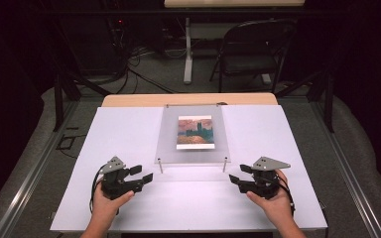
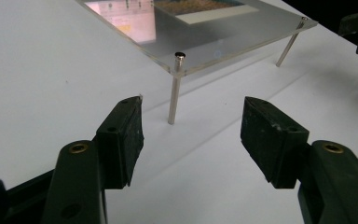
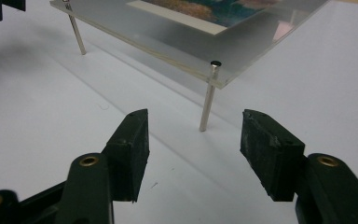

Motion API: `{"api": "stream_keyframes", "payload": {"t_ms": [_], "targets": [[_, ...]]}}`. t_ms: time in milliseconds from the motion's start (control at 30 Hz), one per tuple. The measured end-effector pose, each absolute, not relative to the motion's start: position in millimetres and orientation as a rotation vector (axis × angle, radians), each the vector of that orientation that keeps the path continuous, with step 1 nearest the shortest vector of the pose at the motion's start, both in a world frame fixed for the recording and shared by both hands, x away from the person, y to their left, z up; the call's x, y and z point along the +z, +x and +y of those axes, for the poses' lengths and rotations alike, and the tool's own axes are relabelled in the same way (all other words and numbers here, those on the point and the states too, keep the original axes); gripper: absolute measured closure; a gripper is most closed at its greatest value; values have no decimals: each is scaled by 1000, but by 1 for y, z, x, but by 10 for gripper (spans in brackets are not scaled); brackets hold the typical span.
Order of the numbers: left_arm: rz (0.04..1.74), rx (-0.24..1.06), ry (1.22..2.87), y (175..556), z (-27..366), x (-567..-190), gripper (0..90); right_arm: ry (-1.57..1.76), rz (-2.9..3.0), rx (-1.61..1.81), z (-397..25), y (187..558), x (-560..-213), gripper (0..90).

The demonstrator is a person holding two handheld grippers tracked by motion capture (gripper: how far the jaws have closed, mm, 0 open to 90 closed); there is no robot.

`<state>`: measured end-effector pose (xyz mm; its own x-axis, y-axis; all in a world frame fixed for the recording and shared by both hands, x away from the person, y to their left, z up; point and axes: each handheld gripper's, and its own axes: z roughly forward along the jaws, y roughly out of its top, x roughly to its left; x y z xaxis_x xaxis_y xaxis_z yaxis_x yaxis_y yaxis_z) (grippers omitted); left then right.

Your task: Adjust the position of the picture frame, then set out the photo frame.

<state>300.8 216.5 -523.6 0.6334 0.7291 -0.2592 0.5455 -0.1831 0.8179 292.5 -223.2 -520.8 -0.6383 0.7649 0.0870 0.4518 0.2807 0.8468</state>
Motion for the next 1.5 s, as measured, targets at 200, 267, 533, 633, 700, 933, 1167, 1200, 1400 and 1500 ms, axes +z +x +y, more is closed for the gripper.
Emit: {"api": "stream_keyframes", "payload": {"t_ms": [200, 267, 533, 633, 700, 933, 1167, 1200, 1400, 1500], "targets": [[1006, 237, 1855, 297, 218, -514, 384, 1130, 2194, 1319, -226, 291, -516, 429], [1007, 239, 1858, 299, 219, -511, 381, 1131, 2197, 1313, -227, 291, -514, 429], [1014, 240, 1853, 310, 225, -488, 410, 1127, 2226, 1290, -226, 298, -502, 434], [1013, 236, 1854, 315, 226, -482, 422, 1142, 2237, 1271, -227, 302, -500, 433], [1021, 249, 1859, 319, 225, -479, 425, 1156, 2253, 1273, -228, 306, -497, 434], [1074, 199, 1823, 339, 225, -480, 437, 1181, 2269, 1225, -231, 326, -490, 435], [1121, 187, 1815, 365, 222, -471, 431, 1220, 2257, 1225, -233, 349, -484, 430], [1120, 199, 1823, 367, 221, -470, 421, 1236, 2250, 1238, -234, 352, -482, 426], [1126, 216, 1840, 387, 215, -461, 400, 1278, 2224, 1243, -236, 372, -475, 402], [1132, 185, 1843, 397, 212, -457, 397, 1289, 2221, 1228, -237, 379, -471, 395]]}}
